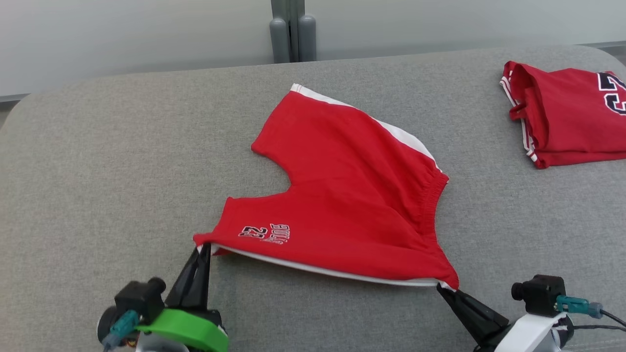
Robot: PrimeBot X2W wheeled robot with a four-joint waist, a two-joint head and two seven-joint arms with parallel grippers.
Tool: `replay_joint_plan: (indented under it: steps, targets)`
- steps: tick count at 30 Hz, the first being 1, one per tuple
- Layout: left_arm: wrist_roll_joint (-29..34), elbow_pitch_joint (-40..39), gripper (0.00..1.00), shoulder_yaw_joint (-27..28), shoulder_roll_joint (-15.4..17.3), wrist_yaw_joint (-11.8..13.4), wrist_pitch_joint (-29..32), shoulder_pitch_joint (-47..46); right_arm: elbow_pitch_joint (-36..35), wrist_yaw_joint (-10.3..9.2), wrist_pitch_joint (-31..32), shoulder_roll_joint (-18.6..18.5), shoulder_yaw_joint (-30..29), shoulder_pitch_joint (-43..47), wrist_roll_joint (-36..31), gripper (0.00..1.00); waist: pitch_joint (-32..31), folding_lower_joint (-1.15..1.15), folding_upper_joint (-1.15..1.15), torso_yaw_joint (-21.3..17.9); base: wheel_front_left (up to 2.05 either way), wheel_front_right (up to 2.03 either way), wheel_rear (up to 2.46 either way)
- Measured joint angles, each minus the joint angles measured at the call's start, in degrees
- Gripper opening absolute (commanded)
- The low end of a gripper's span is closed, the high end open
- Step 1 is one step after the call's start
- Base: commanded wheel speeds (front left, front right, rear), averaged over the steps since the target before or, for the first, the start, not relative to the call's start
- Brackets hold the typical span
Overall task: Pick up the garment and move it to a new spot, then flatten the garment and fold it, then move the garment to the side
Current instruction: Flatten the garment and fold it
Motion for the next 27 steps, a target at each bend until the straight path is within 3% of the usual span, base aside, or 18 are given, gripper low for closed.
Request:
replay_joint_plan:
  steps: [11,21,27]
  targets:
    - [3.8,5.4,0.00,-5.7,4.5,-2.0,6.2,-25.2,0.1,0.00,2.0,5.1,-5.3,-7.7,-0.3,0.00,4.9,0.00,0.00,-2.3,0.00,0.00,0.00]
    - [2.8,21.6,0.00,-12.2,6.0,-2.4,9.1,-48.7,5.4,-0.01,3.6,10.8,-8.1,-21.3,-0.3,0.00,13.7,0.00,0.00,-5.4,0.00,0.00,0.00]
    - [1.0,30.6,0.00,-18.6,8.9,-2.4,9.4,-58.4,10.0,-0.04,3.8,15.1,-8.1,-29.0,-0.6,0.00,18.5,0.00,0.00,-8.5,0.00,0.00,0.00]
